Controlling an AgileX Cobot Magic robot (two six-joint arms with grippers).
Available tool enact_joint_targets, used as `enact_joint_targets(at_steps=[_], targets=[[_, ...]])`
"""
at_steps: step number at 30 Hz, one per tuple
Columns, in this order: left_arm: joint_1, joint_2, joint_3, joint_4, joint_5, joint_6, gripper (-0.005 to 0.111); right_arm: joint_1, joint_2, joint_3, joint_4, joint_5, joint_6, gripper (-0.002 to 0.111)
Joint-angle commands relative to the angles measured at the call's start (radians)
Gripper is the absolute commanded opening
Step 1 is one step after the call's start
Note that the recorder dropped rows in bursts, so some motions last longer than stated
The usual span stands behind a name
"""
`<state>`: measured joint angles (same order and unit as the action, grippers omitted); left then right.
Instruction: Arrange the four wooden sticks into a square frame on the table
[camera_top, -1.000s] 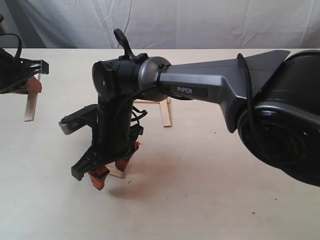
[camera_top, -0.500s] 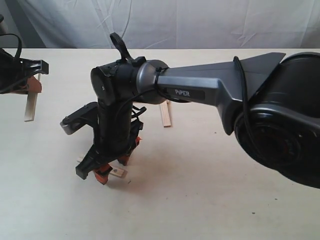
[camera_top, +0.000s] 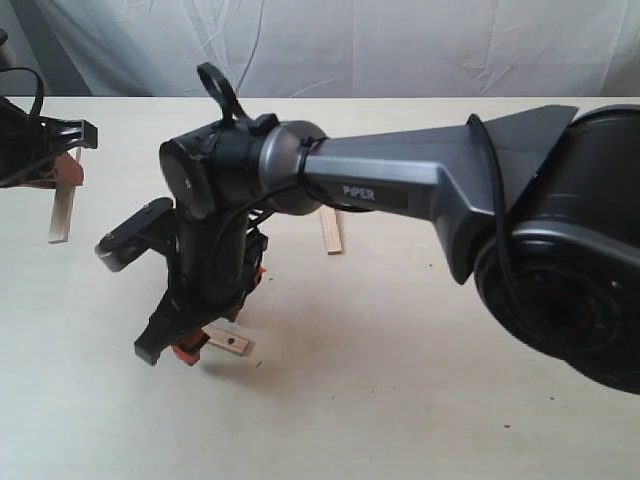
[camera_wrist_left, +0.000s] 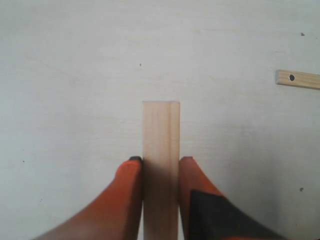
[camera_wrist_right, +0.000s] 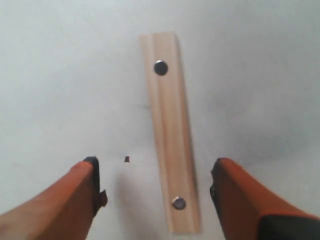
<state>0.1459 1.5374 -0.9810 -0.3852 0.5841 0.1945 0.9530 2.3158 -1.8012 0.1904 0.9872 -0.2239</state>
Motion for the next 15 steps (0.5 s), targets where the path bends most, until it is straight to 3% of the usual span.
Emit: enact_joint_targets(at_steps=[1,6,8,12,15], targets=[[-0.010,0.004,-0.006,-0.002,-0.001,-0.001,0.000,0.025,0.034,0.002,-0.084,-0.005,-0.016,0.062],[-0.010,0.004,-0.006,-0.002,-0.001,-0.001,0.000,0.025,0.049,0.002,-0.126,0.005,-0.009,0.058],[-0.010,0.004,-0.006,-0.002,-0.001,-0.001,0.000,0.025,0.049,0.002,-0.126,0.003,-0.009,0.044],[-0.010,0.004,-0.006,-0.002,-0.001,-0.001,0.000,0.025,0.049,0.002,-0.149,0.008,-0.011,0.000],[-0.010,0.004,-0.006,-0.004,-0.001,-0.001,0.000,0.025,0.040,0.002,-0.201,0.011,-0.013,0.000]])
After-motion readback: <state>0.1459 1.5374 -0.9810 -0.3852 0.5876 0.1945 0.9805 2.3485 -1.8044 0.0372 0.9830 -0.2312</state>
